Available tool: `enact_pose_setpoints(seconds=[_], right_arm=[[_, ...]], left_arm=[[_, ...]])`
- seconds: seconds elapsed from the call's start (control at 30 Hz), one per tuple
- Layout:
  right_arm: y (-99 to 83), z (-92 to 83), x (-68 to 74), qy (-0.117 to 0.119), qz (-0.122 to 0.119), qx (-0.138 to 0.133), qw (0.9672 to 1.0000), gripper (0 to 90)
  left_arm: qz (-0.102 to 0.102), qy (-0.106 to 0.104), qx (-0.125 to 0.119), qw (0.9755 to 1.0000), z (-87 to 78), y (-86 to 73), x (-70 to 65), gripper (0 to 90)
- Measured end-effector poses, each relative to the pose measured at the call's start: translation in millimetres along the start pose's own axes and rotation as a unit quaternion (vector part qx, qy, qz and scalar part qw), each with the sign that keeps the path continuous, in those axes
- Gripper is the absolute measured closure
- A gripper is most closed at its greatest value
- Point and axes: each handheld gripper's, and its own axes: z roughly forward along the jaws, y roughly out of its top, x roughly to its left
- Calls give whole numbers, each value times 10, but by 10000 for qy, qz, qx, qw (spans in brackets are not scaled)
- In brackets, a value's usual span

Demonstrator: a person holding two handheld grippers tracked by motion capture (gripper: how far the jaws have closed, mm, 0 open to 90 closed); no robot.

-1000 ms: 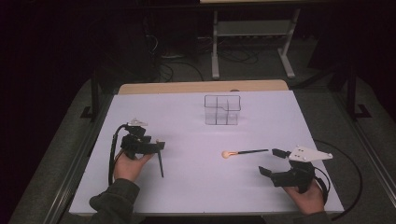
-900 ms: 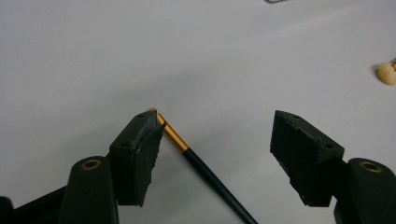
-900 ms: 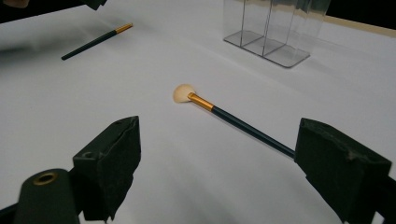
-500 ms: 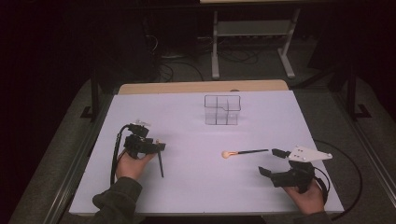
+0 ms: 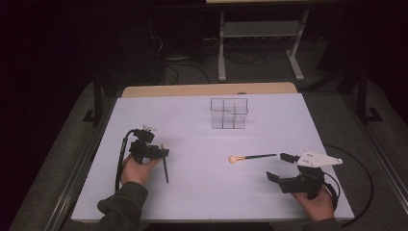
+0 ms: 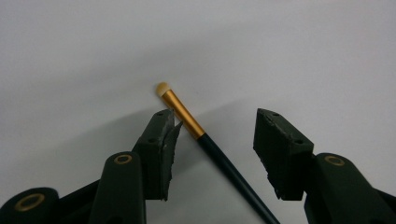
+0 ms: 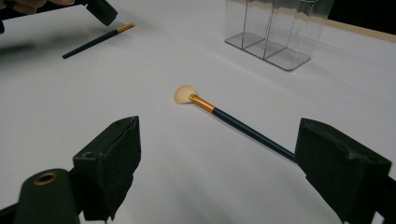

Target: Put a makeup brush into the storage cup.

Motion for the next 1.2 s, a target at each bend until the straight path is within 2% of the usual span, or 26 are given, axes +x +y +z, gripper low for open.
enact_pose_setpoints(seconds=[0.53, 0.73, 0.9, 0.97, 1.2], right_arm=[[3, -2, 6, -2, -19, 20, 10000, 138], [4, -7, 5, -7, -12, 4, 10000, 138], [7, -6, 6, -1, -32, 2, 10000, 138], [8, -7, 7, -4, -31, -3, 10000, 138], [10, -10, 9, -1, -39, -14, 10000, 138]], left_arm=[[76, 6, 288, 9996, 103, -36, -19, 576], [153, 162, 300, 9993, 124, -47, -45, 624], [462, 406, 379, 9974, 129, -40, -79, 688], [518, 485, 394, 9967, 135, -35, -98, 717], [789, 557, 557, 9938, 146, 2, -125, 790]])
